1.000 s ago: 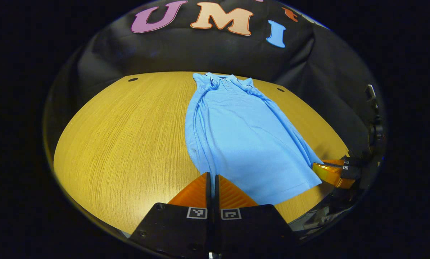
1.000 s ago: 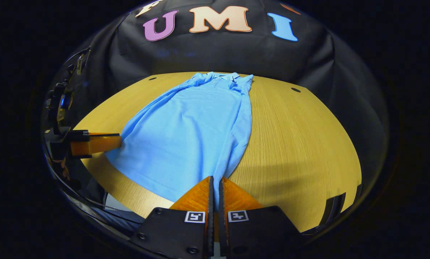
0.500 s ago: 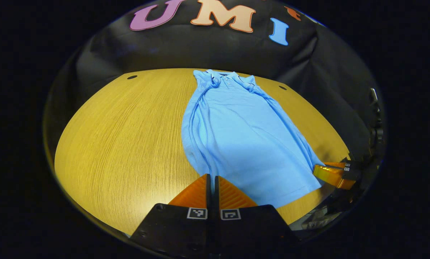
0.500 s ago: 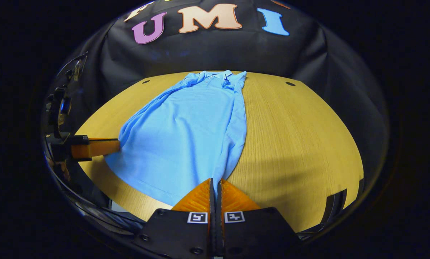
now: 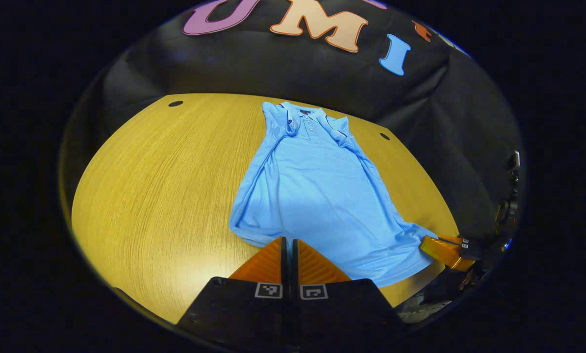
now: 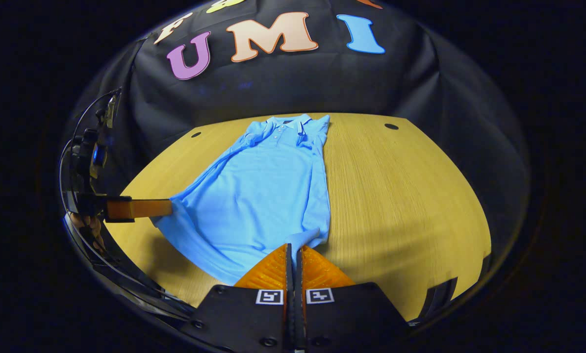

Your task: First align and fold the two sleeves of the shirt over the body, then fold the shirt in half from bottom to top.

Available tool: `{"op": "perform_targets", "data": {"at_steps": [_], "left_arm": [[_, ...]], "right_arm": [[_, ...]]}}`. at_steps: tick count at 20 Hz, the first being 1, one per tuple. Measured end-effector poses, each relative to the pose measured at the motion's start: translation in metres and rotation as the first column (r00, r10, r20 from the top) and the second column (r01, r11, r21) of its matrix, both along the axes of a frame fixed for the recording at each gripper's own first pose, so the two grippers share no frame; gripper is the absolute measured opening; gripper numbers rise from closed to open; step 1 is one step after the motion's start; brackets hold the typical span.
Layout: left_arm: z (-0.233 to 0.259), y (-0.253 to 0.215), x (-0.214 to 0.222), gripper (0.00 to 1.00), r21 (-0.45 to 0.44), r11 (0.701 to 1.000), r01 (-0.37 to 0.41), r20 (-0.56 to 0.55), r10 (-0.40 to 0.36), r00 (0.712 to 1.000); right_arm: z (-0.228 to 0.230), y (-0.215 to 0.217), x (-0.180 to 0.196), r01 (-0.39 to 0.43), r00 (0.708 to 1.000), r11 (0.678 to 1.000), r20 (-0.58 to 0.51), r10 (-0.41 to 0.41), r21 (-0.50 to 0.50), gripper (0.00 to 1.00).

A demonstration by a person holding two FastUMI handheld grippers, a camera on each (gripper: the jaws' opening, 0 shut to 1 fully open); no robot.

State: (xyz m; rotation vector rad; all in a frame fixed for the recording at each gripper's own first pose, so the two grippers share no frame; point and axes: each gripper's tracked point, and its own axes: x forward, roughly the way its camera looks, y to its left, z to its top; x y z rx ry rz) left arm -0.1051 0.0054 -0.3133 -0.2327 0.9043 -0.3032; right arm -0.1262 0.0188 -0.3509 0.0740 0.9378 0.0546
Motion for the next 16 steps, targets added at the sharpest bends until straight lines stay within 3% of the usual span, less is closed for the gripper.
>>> {"op": "perform_targets", "data": {"at_steps": [6,12,16], "left_arm": [[0.025,0.006,0.056,0.00,-0.049,0.998,-0.033,0.032,0.034,0.999],[0.052,0.014,0.137,0.00,-0.115,0.992,-0.053,0.086,0.063,0.994],[0.059,0.018,0.196,0.00,-0.112,0.993,-0.037,0.139,0.053,0.989]], "right_arm": [[0.031,0.009,0.078,-0.017,0.998,1.000,0.066,0.016,0.011,0.03],[0.042,0.008,0.161,0.011,0.991,1.000,0.132,-0.013,0.014,0.03],[0.038,0.008,0.221,0.023,0.985,1.000,0.171,-0.024,0.007,0.03]]}}
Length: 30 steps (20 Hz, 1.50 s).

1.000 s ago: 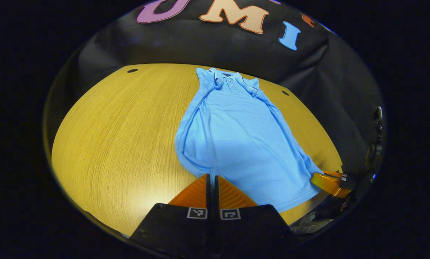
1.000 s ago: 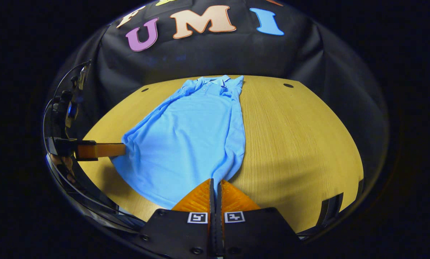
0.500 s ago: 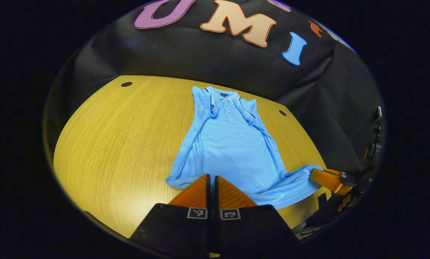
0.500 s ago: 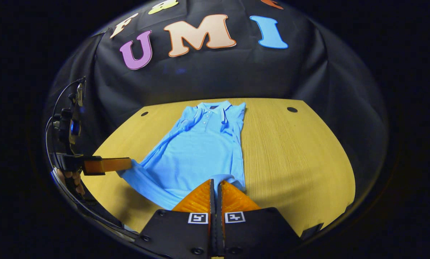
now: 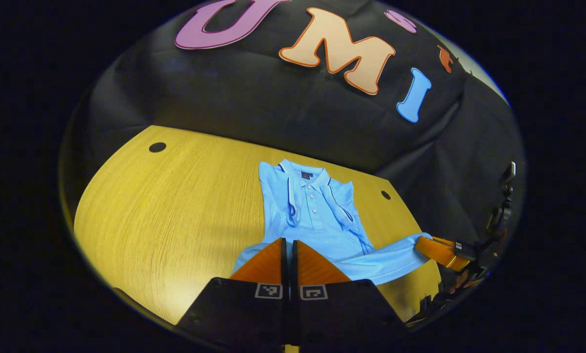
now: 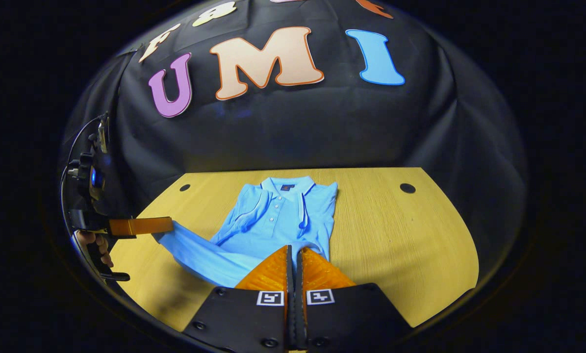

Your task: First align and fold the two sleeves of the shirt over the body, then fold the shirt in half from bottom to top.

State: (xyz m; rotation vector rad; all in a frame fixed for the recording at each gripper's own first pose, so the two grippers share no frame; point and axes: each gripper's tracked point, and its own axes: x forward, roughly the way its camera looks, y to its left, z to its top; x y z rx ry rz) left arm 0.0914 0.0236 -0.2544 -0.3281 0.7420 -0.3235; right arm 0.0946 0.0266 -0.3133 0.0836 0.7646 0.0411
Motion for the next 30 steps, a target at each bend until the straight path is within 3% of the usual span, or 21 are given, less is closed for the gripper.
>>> {"op": "perform_targets", "data": {"at_steps": [8,13,19,21,22,23,24,26,27,30], "left_arm": [[-0.010,-0.011,0.126,0.00,0.009,1.000,0.017,0.078,-0.017,0.997],[-0.039,-0.021,0.198,0.00,0.023,0.999,0.023,0.102,-0.025,0.994],[-0.100,-0.025,0.237,0.00,0.085,0.996,0.026,0.072,-0.032,0.997],[-0.116,-0.023,0.239,0.00,0.106,0.994,0.005,0.057,-0.012,0.998],[-0.117,-0.022,0.241,0.00,0.099,0.995,-0.010,0.063,0.004,0.998],[-0.116,-0.015,0.245,0.06,0.105,0.994,-0.035,0.081,0.026,0.996],[-0.110,-0.011,0.244,0.19,0.105,0.993,-0.047,0.108,0.035,0.994],[-0.091,0.001,0.239,0.72,0.134,0.988,-0.082,0.182,0.057,0.982],[-0.076,0.006,0.236,0.99,0.146,0.984,-0.099,0.220,0.065,0.973],[-0.023,0.013,0.204,0.96,0.158,0.977,-0.141,0.333,0.082,0.939]], "right_arm": [[-0.035,-0.020,0.121,0.091,0.994,0.996,0.064,-0.091,-0.001,0.02],[-0.080,-0.044,0.187,0.155,0.986,0.987,0.073,-0.152,-0.038,0.02],[-0.147,-0.062,0.217,0.208,0.978,0.972,0.024,-0.207,-0.105,0.02],[-0.158,-0.059,0.214,0.217,0.976,0.971,0.006,-0.217,-0.102,0.06],[-0.159,-0.059,0.214,0.217,0.976,0.970,0.005,-0.217,-0.114,0.13],[-0.158,-0.055,0.214,0.201,0.980,0.973,0.022,-0.200,-0.114,0.34],[-0.151,-0.052,0.214,0.188,0.982,0.973,0.048,-0.183,-0.135,0.56],[-0.118,-0.044,0.212,0.173,0.978,0.973,0.148,-0.150,-0.155,0.99],[-0.097,-0.036,0.209,0.166,0.971,0.974,0.198,-0.134,-0.154,0.99],[-0.035,-0.018,0.187,0.141,0.941,0.976,0.329,-0.079,-0.168,0.98]]}}
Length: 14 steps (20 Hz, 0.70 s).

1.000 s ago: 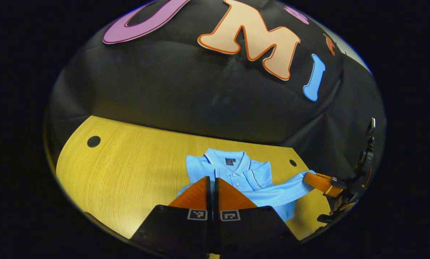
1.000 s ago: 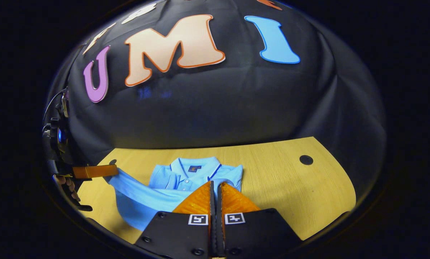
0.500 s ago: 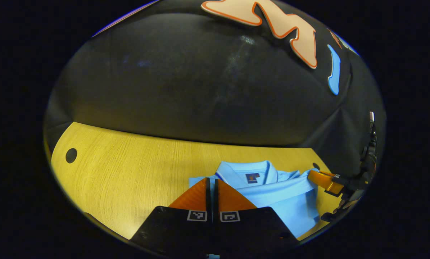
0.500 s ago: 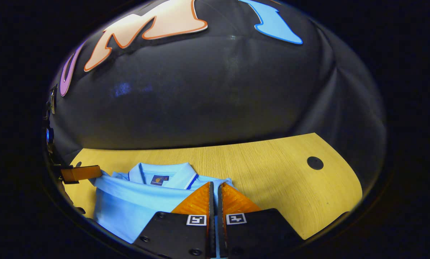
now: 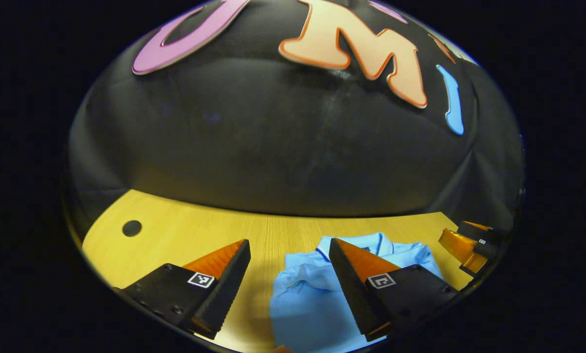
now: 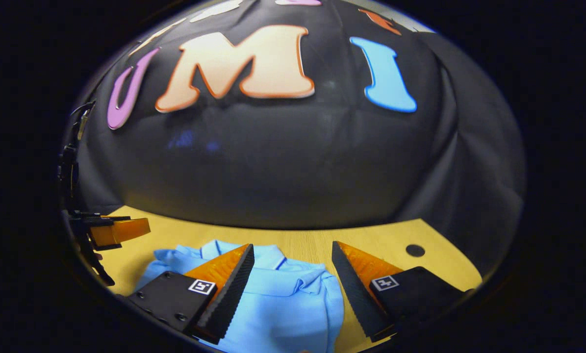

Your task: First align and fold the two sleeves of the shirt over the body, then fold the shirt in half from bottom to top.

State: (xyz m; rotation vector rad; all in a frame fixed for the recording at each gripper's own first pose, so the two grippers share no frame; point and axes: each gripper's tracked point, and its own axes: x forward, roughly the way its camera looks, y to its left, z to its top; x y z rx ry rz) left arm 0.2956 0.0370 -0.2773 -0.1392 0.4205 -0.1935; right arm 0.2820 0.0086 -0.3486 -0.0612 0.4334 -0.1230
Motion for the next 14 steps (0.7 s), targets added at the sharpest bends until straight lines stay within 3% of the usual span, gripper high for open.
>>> {"op": "perform_targets", "data": {"at_steps": [6,9,14], "left_arm": [[0.103,-0.009,-0.083,0.96,0.054,0.999,0.000,0.179,-0.010,0.984],[0.137,-0.015,-0.136,0.95,0.050,0.999,-0.013,0.210,0.002,0.978],[0.183,-0.016,-0.211,0.95,0.090,0.995,-0.031,0.274,0.006,0.962]], "right_arm": [[0.113,0.017,-0.075,-0.027,0.992,1.000,0.127,0.025,0.015,0.99],[0.168,0.022,-0.121,-0.015,0.983,0.998,0.181,0.005,0.054,0.99],[0.219,0.033,-0.197,-0.038,0.972,0.996,0.234,0.018,0.082,0.99]]}}
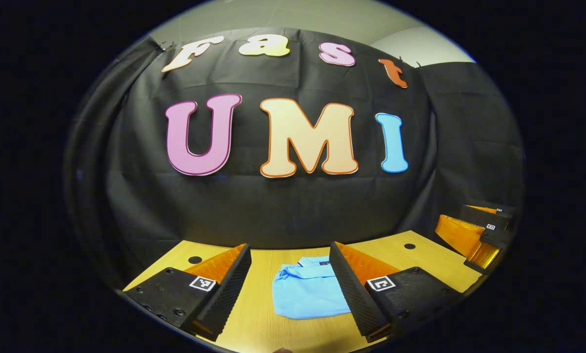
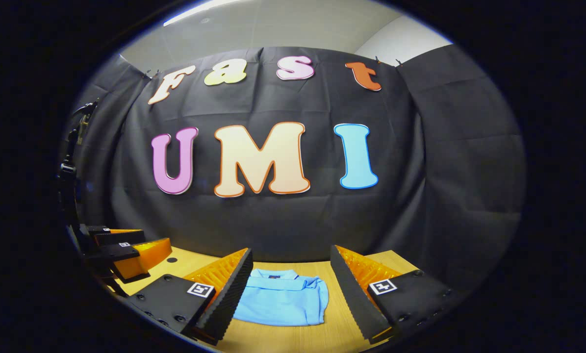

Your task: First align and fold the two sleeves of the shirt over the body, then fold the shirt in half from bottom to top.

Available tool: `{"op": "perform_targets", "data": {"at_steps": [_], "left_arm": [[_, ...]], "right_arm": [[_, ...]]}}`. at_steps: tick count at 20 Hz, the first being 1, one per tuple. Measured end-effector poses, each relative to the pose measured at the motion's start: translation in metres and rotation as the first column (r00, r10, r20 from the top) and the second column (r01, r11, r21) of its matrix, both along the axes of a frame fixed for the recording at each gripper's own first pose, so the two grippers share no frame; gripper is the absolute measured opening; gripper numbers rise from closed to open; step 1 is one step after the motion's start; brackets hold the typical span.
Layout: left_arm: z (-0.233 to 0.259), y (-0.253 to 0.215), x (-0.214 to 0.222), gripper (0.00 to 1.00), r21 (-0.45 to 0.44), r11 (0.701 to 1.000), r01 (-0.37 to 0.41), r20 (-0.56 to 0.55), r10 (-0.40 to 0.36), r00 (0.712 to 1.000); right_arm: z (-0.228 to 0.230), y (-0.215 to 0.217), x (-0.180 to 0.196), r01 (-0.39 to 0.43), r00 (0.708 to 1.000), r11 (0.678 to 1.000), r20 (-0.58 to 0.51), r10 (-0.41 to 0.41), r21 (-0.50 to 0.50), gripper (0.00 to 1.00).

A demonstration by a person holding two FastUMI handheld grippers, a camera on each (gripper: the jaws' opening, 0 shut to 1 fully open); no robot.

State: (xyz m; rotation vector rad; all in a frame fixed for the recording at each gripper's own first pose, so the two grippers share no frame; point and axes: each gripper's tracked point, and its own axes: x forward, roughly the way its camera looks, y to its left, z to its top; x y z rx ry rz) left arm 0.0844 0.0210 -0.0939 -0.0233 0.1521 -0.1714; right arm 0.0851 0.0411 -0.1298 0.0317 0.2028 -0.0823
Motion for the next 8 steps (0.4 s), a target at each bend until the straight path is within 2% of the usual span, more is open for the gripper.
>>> {"op": "perform_targets", "data": {"at_steps": [4,8], "left_arm": [[0.025,-0.010,-0.038,0.95,-0.063,0.998,0.015,-0.004,-0.015,1.000],[0.046,-0.010,-0.053,0.95,-0.038,0.999,0.025,0.039,-0.024,0.999]], "right_arm": [[0.017,0.018,-0.038,-0.027,1.000,0.997,-0.003,0.028,0.067,0.99],[0.041,0.023,-0.056,-0.045,0.998,0.999,0.038,0.044,0.024,0.98]]}}
